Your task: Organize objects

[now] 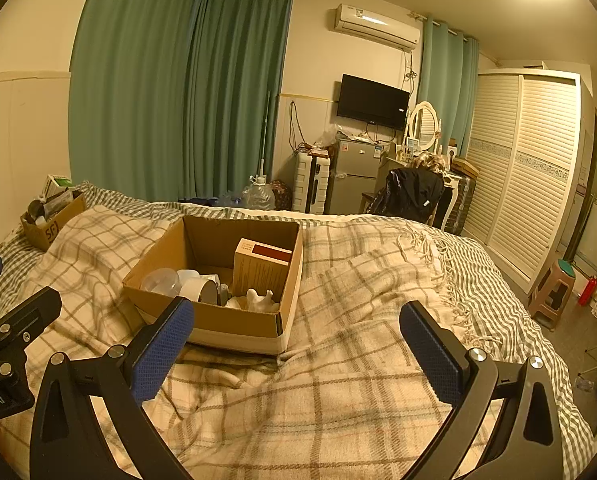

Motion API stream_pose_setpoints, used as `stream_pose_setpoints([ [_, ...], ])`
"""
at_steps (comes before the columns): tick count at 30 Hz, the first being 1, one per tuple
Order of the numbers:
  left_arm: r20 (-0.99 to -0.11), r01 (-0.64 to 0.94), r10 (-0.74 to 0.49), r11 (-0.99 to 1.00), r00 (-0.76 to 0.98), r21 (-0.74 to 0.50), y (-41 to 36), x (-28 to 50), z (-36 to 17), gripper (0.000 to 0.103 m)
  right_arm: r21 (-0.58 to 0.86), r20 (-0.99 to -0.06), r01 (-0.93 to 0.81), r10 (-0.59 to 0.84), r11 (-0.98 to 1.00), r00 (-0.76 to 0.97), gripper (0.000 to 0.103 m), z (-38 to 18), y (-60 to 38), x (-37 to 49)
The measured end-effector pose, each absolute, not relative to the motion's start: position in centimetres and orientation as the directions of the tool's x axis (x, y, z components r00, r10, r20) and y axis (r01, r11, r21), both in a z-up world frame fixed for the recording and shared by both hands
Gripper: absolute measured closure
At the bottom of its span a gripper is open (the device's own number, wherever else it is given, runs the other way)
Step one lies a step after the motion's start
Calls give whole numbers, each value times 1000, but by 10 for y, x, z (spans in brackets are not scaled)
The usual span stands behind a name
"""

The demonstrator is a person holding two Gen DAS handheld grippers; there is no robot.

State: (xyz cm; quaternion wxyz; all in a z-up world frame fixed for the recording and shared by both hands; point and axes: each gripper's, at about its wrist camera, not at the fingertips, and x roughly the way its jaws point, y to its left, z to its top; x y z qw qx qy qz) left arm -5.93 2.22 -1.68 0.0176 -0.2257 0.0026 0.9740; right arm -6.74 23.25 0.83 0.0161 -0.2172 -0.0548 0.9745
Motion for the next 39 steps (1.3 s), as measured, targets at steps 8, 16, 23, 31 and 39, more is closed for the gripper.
stream_pose_setpoints([
  [8,-438,-32,32,-999,-898,-9,22,-57,-16,0,-114,-422,-8,56,-993,-905,0,9,232,-67],
  [16,-438,-33,33,-999,-898,-7,22,-57,-16,0,-115,-422,-8,56,-993,-905,0,8,232,-68],
  [23,-445,-31,32,-999,-895,-10,23,-57,-16,0,-115,-424,-8,56,-993,-904,0,8,231,-68],
  [31,-446,-29,32,-999,-894,-12,23,-57,-16,0,-116,-429,-6,56,-993,-902,0,2,234,-67],
  [39,-444,-26,27,-1000,-895,-10,22,-58,-16,0,-117,-431,-3,53,-993,-901,0,2,234,-68],
])
